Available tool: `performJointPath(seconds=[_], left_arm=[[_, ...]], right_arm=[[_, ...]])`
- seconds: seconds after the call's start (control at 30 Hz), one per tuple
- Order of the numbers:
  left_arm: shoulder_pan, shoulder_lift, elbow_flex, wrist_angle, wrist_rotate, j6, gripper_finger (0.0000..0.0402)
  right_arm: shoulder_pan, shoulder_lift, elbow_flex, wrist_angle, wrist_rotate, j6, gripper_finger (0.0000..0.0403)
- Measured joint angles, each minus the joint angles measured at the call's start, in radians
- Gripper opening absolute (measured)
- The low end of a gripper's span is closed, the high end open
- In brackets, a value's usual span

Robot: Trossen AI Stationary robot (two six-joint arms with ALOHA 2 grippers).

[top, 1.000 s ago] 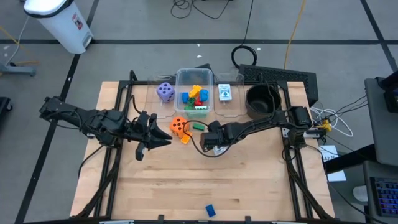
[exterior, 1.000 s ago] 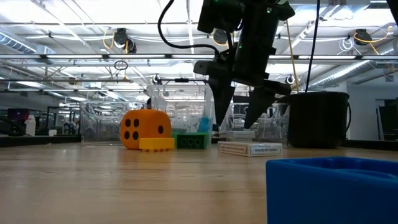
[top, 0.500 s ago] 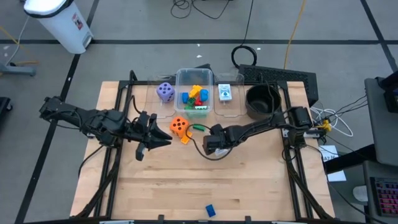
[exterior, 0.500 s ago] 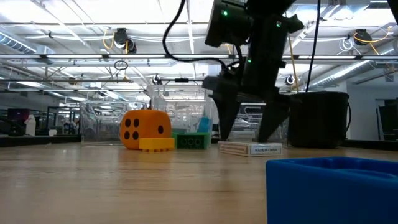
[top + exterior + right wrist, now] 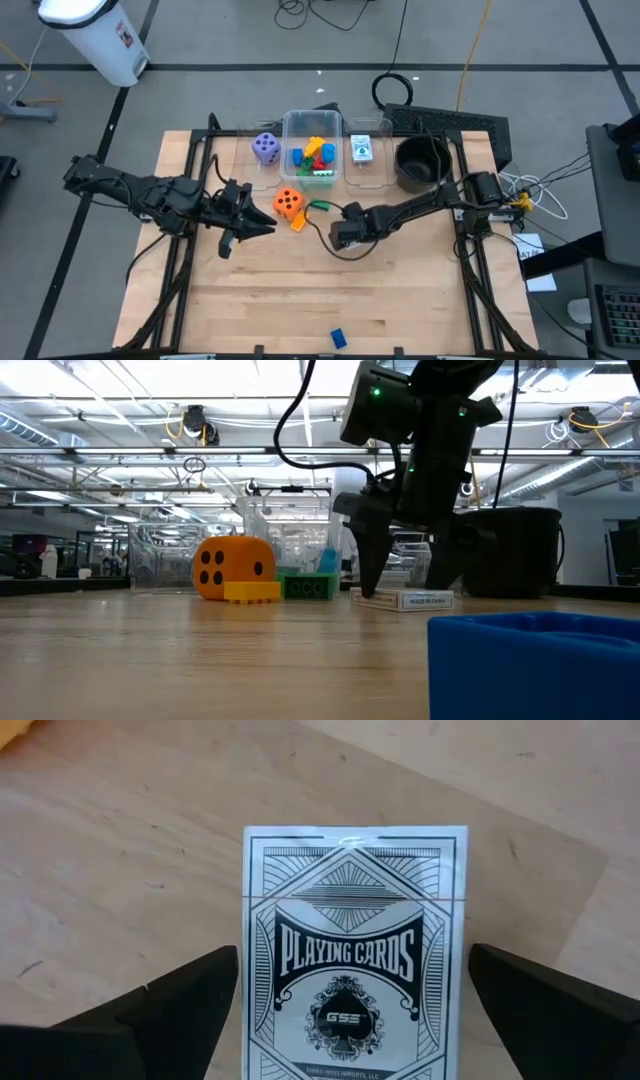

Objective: Pick & Place Toys
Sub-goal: Put the black playing card box into the right transparent bin

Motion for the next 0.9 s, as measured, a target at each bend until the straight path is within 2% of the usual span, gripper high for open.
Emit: performJointPath(seconds=[0.7,0.9], left_arm=[[0.0,0.0,0.0,0.0,0.0,-0.004,0.0097],[0.0,0.0,0.0,0.0,0.0,-0.004,0.0097]], right_arm=[[-0.001,0.001,-0.019,-0.015,-0.065,-0.054,0.0386],[-0.001,0.002,-0.02,-0.025,-0.065,-0.052,0.0337]])
